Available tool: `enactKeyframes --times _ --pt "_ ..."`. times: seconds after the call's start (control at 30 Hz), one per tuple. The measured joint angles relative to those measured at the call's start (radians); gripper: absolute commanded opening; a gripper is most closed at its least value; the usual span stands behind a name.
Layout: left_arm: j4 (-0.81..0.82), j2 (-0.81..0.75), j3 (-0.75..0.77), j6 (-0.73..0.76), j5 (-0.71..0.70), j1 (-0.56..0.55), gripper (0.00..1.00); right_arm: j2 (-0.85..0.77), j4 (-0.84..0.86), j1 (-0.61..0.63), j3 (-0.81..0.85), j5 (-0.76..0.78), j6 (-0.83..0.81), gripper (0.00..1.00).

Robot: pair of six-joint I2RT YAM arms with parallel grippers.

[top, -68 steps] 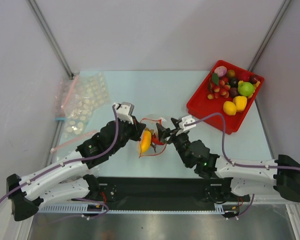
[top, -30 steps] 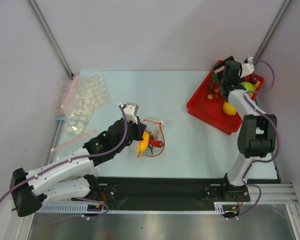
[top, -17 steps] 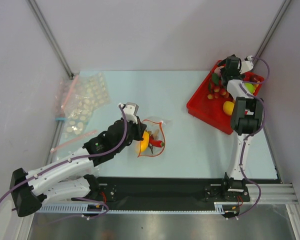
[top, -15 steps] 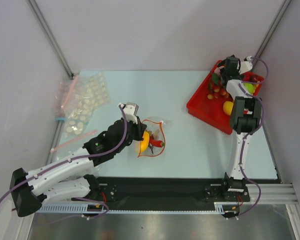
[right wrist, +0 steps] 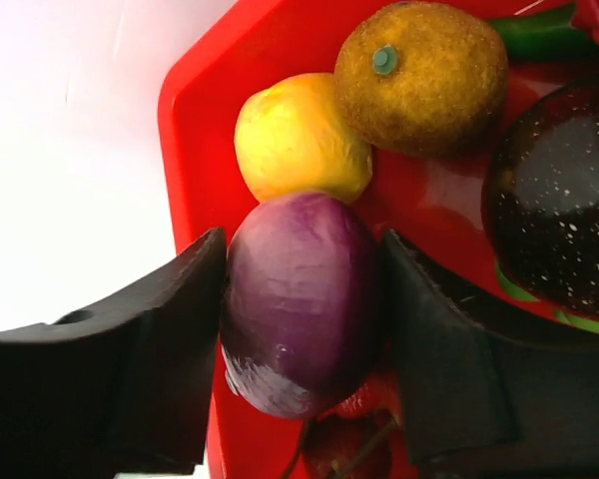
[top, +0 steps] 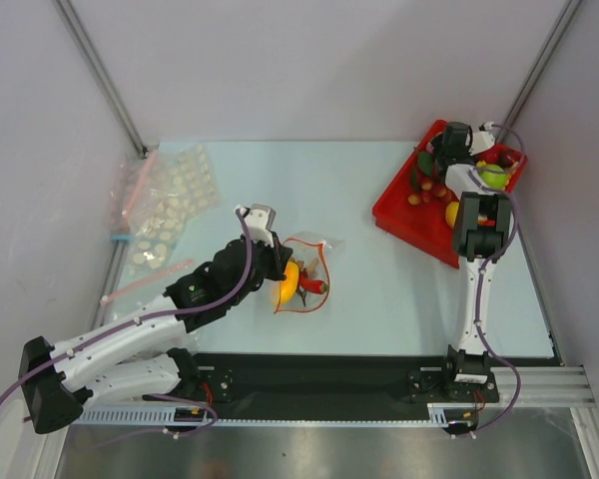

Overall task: Place the food in the zip-top bag and seal the zipper
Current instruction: Pick up the fake vegetable from the bin.

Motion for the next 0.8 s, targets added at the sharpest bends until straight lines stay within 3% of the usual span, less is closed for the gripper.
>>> enactKeyframes --times 0.07,0.3,0.63,0.7,0.8 --pt "0.000 0.000 0.000 0.000 0.000 0.000 0.00 0.000 0.034 0.000 -0.023 -0.002 0.006 0.52" --pt "0.000 0.000 0.000 0.000 0.000 0.000 0.00 -0.081 0.120 0.000 -0.217 -0.003 0.002 0.51" --pt "0.001 0.000 0.000 -0.001 0.001 0.000 0.00 -0.428 0.276 -0.002 -0.525 -0.047 -0.055 0.52" --pt "0.001 0.000 0.000 -0.001 0.001 0.000 0.00 -0.514 0.339 -0.003 -0.602 -0.106 -0.095 0.43" --pt "0.006 0.004 0.000 -0.002 0.001 0.000 0.00 -0.634 0.438 -0.006 -0.730 -0.232 -0.150 0.38"
